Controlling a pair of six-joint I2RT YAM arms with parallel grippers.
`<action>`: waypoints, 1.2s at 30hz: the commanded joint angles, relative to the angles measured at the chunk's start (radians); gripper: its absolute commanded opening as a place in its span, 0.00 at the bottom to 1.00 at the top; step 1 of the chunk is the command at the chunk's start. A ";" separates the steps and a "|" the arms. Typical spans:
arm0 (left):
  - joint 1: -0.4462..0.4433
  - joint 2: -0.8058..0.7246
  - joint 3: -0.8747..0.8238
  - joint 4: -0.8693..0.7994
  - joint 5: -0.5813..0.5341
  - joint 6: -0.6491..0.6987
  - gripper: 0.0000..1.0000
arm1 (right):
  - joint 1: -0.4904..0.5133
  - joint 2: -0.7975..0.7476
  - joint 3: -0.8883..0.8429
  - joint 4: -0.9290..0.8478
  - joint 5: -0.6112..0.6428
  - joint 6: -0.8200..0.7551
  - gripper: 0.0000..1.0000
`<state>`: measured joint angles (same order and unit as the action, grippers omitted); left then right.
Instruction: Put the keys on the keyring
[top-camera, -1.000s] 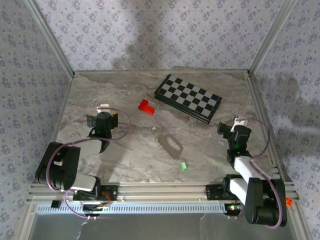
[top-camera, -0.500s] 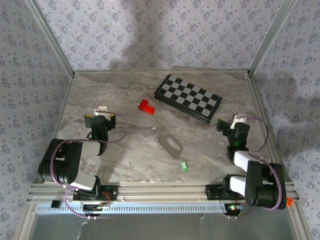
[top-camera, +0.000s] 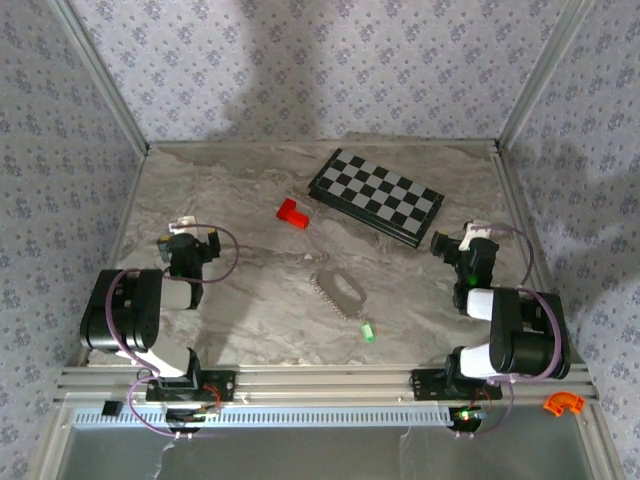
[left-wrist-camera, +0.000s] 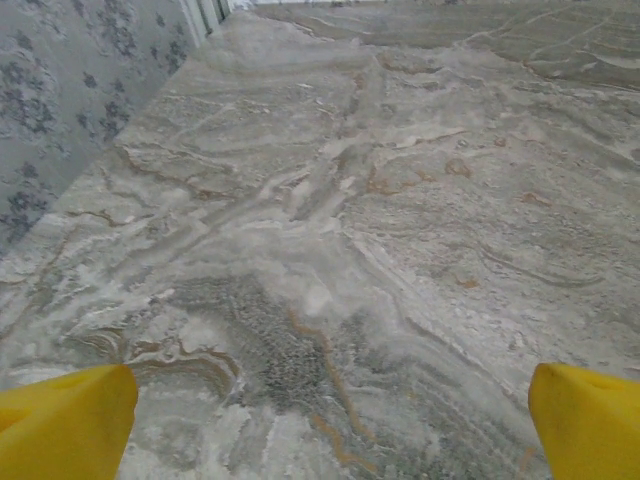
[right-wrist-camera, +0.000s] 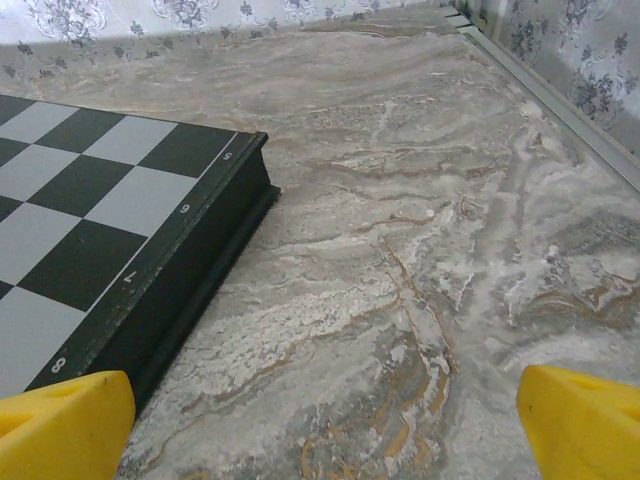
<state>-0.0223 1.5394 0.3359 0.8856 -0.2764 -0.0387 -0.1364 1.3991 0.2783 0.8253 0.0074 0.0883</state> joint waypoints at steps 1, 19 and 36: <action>0.016 -0.009 0.052 -0.031 0.031 -0.041 1.00 | 0.028 0.020 0.040 0.034 -0.006 -0.032 0.99; 0.013 -0.007 0.051 -0.024 0.026 -0.036 1.00 | 0.119 0.136 0.100 0.035 0.079 -0.105 1.00; 0.010 -0.005 0.054 -0.028 0.027 -0.033 1.00 | 0.119 0.136 0.101 0.037 0.084 -0.107 1.00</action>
<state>-0.0132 1.5394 0.3668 0.8566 -0.2573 -0.0628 -0.0135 1.5326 0.3676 0.8627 0.0727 -0.0021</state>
